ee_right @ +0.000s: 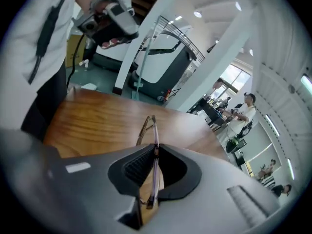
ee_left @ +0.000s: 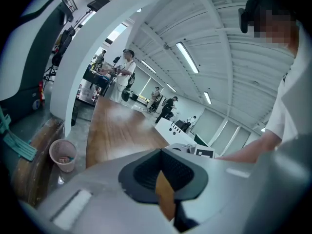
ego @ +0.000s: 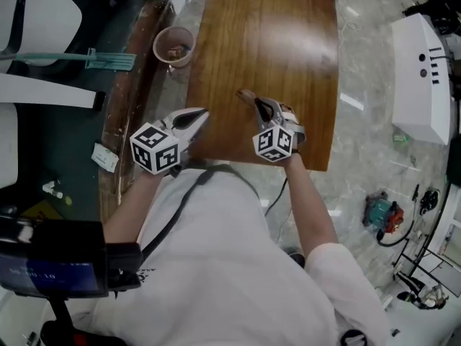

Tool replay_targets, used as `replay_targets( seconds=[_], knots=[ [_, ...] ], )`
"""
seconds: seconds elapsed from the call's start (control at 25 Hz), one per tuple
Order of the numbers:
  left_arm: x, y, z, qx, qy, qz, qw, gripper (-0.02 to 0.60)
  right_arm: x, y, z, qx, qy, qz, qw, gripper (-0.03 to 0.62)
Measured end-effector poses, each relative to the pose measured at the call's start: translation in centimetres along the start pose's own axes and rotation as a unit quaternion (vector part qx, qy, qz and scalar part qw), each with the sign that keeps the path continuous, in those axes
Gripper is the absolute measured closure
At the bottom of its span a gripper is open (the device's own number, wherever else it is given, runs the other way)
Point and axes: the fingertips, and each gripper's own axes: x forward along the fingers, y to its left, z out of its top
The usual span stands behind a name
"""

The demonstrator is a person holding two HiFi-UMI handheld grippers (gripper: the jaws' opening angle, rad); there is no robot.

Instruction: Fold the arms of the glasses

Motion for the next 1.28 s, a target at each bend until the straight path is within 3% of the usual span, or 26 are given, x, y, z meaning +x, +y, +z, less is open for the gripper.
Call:
replay_targets(
  seconds=[0.32, 0.92, 1.28],
  knots=[
    [-1.7, 0.8, -1.1, -0.019, -0.015, 0.032, 0.9992, 0.575, 4.0, 2.1, -0.5, -0.07, -0.005, 0.018, 0.997, 0.562],
    [-3.9, 3.1, -2.7, -0.041, -0.014, 0.085, 0.9955, 0.575, 8.1, 3.0, -0.1, -0.101, -0.035, 0.039, 0.993, 0.559],
    [-4.1, 2.6, -2.5, -0.039, -0.016, 0.078, 0.9961, 0.575, 8.5, 3.8, -0.2, -0.105, -0.034, 0.067, 0.992, 0.534]
  ],
)
